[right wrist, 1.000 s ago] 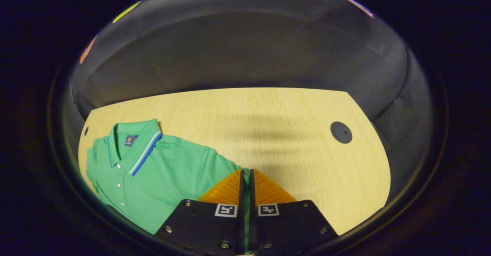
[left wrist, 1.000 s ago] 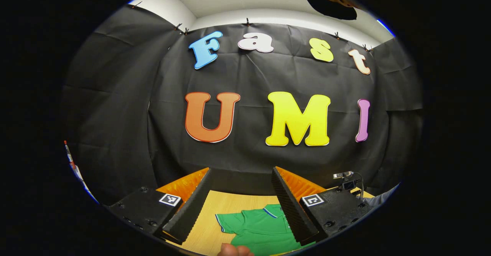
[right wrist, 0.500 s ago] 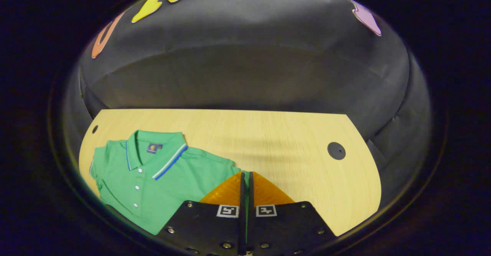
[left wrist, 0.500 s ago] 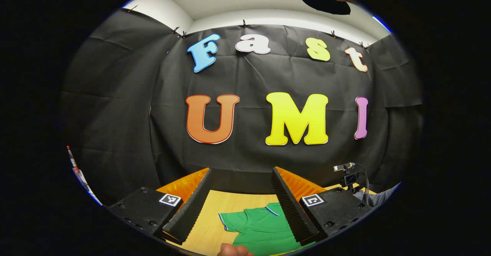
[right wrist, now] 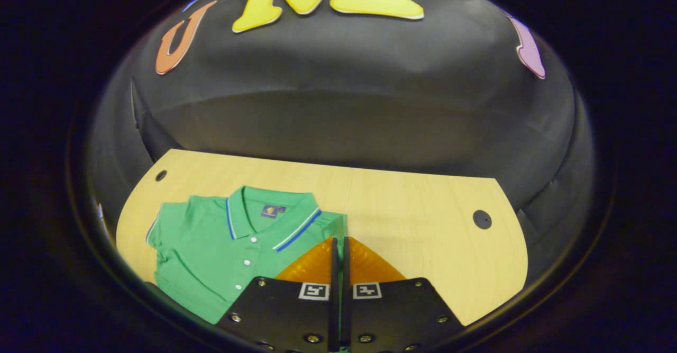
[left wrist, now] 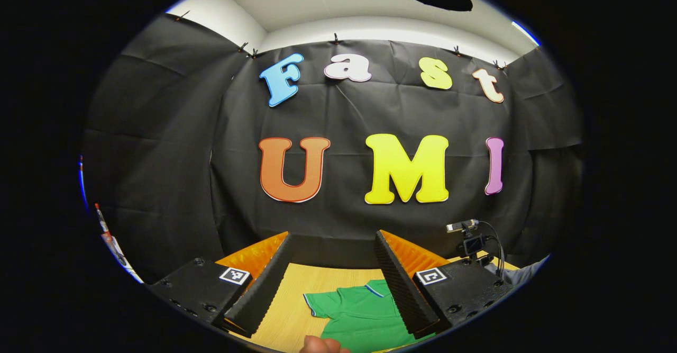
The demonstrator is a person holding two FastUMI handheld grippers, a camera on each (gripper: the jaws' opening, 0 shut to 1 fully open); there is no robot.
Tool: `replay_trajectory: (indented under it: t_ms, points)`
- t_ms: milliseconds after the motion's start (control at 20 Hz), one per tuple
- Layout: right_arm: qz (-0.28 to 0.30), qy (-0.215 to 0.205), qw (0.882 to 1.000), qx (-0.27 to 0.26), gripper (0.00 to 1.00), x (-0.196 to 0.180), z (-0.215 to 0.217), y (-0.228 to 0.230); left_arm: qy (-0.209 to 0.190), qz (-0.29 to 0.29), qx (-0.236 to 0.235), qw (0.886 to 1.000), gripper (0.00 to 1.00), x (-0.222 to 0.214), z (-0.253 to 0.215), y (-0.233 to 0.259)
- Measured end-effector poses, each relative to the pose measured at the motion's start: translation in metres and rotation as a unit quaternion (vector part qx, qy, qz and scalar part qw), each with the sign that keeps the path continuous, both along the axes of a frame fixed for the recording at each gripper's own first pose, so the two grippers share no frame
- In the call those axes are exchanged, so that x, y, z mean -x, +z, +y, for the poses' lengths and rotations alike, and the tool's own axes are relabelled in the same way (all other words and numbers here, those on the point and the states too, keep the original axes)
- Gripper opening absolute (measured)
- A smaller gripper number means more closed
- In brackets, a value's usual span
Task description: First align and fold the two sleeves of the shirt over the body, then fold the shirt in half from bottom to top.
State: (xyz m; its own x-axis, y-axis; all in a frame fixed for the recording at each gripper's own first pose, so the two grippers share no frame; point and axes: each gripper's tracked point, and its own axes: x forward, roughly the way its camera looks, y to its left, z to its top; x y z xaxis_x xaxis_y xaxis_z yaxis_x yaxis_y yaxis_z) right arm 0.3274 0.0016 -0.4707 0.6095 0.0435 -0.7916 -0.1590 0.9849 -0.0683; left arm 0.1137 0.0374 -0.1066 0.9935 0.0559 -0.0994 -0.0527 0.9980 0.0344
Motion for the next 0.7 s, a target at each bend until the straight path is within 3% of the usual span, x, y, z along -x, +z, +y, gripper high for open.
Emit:
replay_trajectory:
  t_ms: [650, 700]
  points:
    - [0.021, 0.025, 0.999, -0.025, 0.02, 0.027, 0.056, -0.018, 0.021, -0.007, -0.011, 1.0, 0.98, 0.023, 0.014, 0.012]
    - [0.032, 0.021, 0.998, -0.047, 0.07, 0.03, 0.063, -0.02, 0.023, -0.009, -0.012, 1.0, 0.98, 0.025, 0.016, 0.013]
